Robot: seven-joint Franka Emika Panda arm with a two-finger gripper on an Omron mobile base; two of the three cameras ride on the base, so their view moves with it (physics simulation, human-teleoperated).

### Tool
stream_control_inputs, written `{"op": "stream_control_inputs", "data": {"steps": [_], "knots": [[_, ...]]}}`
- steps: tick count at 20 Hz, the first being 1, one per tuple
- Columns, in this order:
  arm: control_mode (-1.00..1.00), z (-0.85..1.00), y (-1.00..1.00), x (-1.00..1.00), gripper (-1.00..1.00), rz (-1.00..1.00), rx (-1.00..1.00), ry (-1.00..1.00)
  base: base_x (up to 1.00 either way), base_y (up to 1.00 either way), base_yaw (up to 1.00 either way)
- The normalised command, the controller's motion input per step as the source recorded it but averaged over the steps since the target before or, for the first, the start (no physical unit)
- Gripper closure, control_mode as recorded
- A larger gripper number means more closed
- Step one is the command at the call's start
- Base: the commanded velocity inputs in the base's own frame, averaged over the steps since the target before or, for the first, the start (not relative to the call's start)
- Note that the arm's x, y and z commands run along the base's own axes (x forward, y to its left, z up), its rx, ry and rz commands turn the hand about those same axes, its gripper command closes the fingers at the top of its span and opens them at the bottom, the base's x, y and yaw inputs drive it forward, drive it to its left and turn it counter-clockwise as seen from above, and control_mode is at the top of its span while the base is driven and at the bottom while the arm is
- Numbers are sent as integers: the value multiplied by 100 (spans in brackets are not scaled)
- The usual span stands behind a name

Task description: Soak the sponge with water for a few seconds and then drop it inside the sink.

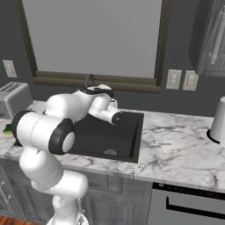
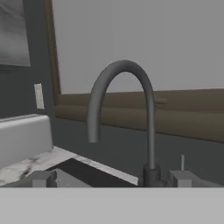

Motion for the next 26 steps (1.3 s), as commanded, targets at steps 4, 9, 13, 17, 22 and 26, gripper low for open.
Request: {"op": "stream_control_inputs", "data": {"steps": [4,9,13,17,22,26], "knots": [[-100,-9,0,17,-100,0,0,-1,0,0,0],[-100,-10,0,12,-100,1,0,-1,0,0,0],[-100,-11,0,13,-100,0,0,0,0,0,0],[-100,-14,0,18,-100,0,0,0,0,0,0],[-100,-17,0,19,-100,0,0,0,0,0,0],[-100,-21,0,18,-100,1,0,0,0,0,0]]}}
